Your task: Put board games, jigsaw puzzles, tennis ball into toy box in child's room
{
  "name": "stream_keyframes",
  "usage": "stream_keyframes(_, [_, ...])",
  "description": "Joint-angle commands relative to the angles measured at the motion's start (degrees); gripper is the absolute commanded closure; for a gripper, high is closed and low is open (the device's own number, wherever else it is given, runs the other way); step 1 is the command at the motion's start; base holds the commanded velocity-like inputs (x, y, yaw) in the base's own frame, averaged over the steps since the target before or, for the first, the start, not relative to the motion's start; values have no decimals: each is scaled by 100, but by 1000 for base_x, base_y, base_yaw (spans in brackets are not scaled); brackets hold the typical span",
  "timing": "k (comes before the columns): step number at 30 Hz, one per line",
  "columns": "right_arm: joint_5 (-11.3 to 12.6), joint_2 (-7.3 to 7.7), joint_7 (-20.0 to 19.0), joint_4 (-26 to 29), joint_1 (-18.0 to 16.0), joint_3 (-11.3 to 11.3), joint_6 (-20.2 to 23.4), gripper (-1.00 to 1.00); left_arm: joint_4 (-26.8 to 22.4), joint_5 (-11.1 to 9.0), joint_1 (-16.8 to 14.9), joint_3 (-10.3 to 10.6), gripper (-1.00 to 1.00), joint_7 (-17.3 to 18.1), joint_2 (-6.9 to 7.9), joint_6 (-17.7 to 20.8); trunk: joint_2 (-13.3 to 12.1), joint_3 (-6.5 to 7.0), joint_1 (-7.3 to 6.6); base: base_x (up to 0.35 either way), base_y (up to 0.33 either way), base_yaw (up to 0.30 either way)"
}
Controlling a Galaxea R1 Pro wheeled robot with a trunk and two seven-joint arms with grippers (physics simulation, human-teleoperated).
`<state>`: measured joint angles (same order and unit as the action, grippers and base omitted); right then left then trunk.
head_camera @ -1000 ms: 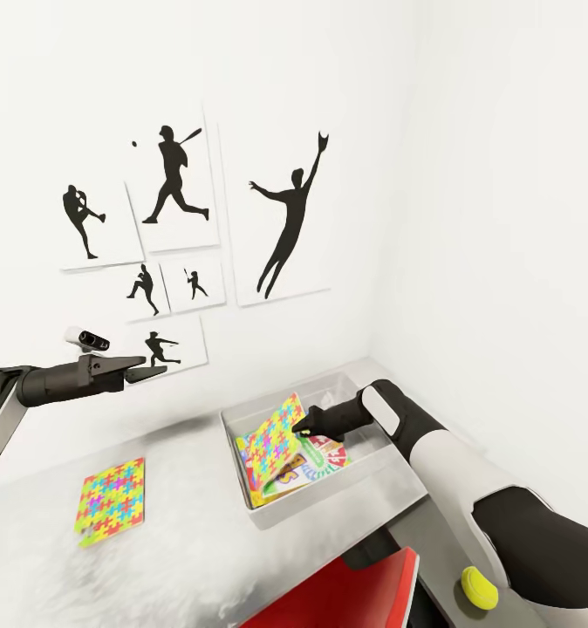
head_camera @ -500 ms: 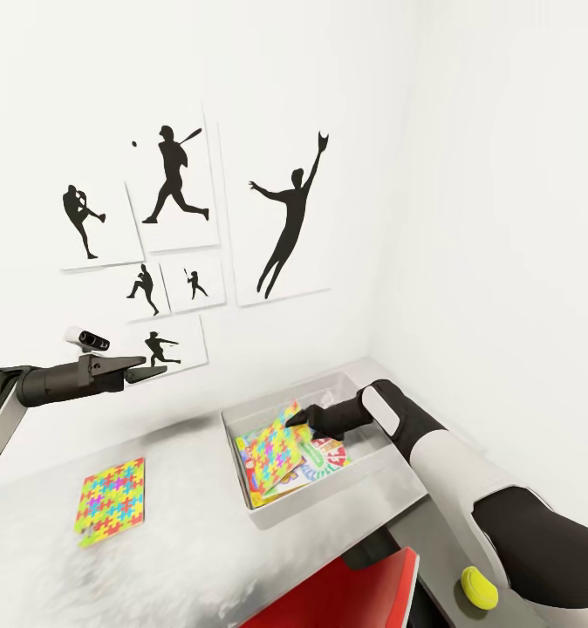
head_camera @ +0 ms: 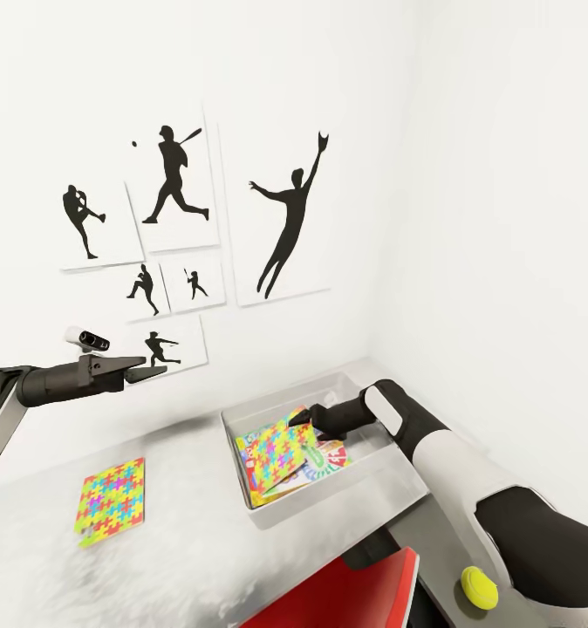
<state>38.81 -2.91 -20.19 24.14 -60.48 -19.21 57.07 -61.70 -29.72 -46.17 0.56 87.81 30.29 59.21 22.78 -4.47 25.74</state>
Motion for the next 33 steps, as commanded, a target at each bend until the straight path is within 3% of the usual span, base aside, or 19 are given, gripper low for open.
stream_keyframes(1, [-49,47,-54,1,-7,-7,-2,-100,0,-4,-6,6,-100,23,3,59,14,-13,4,0,0,0])
stream_keyframes(5, [-49,243,-19,25,-36,19,-24,-100,0,-1,-6,6,-100,24,3,58,14,-13,4,0,0,0])
stream_keyframes(11, [-49,405,28,29,-42,23,-175,-100,0,1,-6,6,-100,21,3,56,14,-13,4,0,0,0])
stream_keyframes(18, [-38,488,197,30,-42,42,-368,-100,0,9,-6,6,-100,17,3,55,14,-13,4,0,0,0])
stream_keyframes(22, [20,681,126,123,-13,145,-417,-100,0,-2,-6,20,-100,25,19,46,14,-13,4,0,0,0])
stream_keyframes(27, [47,825,-87,1012,303,642,-349,-100,0,-7,22,24,-100,77,167,22,14,-13,4,0,0,0])
stream_keyframes(33, [38,1001,-1165,3156,1594,995,-279,-100,9,-17,146,-50,-100,219,645,-26,14,-13,4,0,0,0])
